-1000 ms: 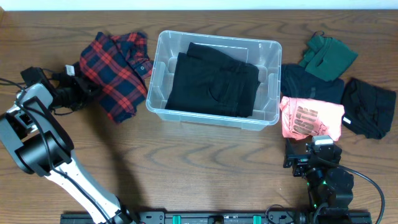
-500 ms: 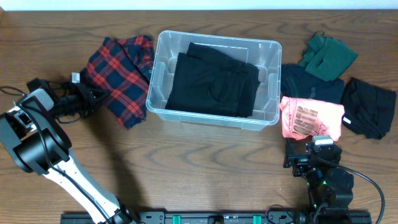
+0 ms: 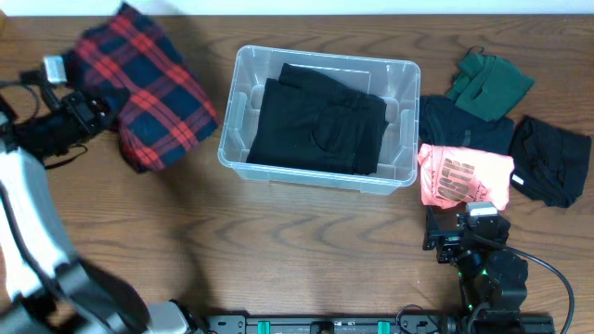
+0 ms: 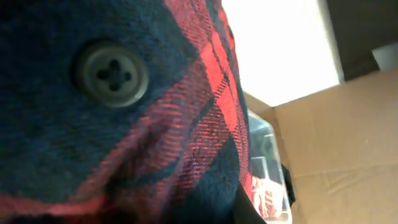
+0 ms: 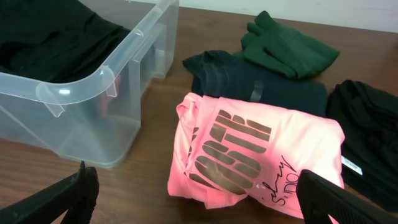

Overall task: Pack container
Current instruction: 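Carry the plaid shirt with the left gripper into the bin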

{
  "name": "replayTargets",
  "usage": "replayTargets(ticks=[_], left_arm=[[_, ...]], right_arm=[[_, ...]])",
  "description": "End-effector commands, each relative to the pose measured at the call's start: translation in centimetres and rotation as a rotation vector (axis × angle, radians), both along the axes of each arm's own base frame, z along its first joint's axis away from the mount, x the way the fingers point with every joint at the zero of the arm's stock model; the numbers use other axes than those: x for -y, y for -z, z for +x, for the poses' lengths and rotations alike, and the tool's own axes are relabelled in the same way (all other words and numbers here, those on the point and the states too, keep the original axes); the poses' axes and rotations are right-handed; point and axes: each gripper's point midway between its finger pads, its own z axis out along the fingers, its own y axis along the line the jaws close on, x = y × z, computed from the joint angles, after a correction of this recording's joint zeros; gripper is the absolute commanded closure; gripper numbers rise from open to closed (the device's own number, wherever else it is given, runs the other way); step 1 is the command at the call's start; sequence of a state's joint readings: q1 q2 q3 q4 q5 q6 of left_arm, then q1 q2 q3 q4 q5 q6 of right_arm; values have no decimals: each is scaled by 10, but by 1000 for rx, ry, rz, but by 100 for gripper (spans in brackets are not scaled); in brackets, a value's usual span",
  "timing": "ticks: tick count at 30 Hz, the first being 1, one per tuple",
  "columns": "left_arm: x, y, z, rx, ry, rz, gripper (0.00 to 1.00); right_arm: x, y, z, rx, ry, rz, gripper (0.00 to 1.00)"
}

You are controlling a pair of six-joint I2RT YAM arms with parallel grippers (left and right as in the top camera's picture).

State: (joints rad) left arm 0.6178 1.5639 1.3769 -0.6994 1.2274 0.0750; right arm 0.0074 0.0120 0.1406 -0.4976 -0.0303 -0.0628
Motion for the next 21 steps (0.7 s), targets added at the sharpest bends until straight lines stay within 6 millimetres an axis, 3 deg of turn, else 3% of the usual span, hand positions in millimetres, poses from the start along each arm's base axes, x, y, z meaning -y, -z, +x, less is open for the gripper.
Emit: replayTargets(ticks=[1, 5, 12, 17, 21], left_arm=[[43, -55, -20, 150, 115, 4, 94], [97, -83, -38, 222, 242, 34, 94], [212, -96, -52, 372, 597, 51, 94], [292, -93, -66, 491, 838, 35, 94], [336, -74, -68, 509, 954, 10, 94]], right_arm=[[1, 0, 0, 3, 4, 0, 1], [1, 0, 0, 3, 4, 0, 1], [1, 0, 0, 3, 4, 0, 1], [1, 0, 0, 3, 4, 0, 1], [1, 0, 0, 3, 4, 0, 1]])
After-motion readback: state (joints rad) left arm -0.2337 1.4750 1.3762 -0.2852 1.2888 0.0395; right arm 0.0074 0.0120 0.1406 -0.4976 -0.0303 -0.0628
